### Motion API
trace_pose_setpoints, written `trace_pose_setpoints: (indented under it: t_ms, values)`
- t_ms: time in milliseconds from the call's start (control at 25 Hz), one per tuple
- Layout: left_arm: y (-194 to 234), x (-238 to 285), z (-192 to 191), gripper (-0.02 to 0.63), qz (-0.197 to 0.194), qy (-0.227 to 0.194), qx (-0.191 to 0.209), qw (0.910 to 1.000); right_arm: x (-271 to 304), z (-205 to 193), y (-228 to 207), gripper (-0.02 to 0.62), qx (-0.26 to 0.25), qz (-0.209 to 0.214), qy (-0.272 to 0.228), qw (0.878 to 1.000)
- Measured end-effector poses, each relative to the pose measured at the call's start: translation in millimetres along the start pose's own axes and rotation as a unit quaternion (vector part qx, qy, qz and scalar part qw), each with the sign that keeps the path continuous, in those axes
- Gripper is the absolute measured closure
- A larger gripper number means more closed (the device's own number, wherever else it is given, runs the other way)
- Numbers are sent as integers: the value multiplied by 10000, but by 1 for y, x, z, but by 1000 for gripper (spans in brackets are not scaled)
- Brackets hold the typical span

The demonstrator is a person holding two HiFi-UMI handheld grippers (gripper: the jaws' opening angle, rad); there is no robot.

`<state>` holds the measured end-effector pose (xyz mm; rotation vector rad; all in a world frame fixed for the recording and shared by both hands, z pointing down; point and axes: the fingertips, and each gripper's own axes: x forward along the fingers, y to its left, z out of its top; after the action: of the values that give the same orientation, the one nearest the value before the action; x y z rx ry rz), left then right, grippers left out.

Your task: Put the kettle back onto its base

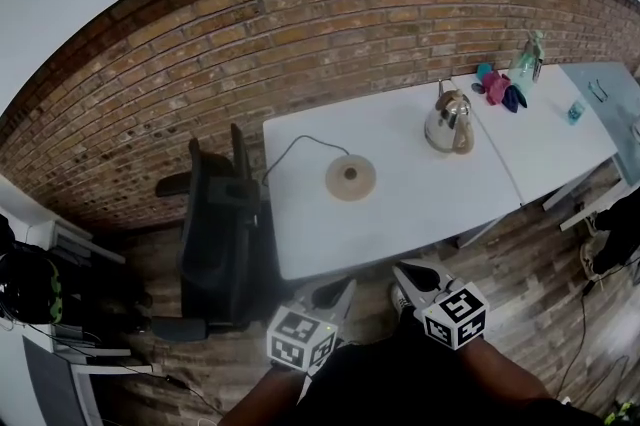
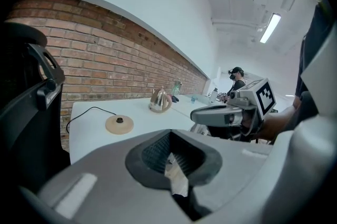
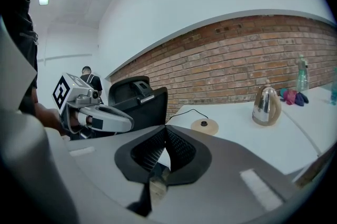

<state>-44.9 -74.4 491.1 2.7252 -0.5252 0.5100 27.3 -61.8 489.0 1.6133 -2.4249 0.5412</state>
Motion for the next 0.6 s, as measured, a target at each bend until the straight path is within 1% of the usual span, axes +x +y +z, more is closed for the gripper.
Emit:
trace_pose_setpoints:
  t_ms: [160,320,600]
  values:
    - [6,21,14,606,4,-5,50,10000,7,5,-21,569,-1,1,8,10000]
    - [13,42,20,606,33,70,62,10000,13,7,-47,569,58,-42,-17,10000]
    - [22,75,32,604,116,231,125,9996,20,13,-104,569,202,-280,-67,9994]
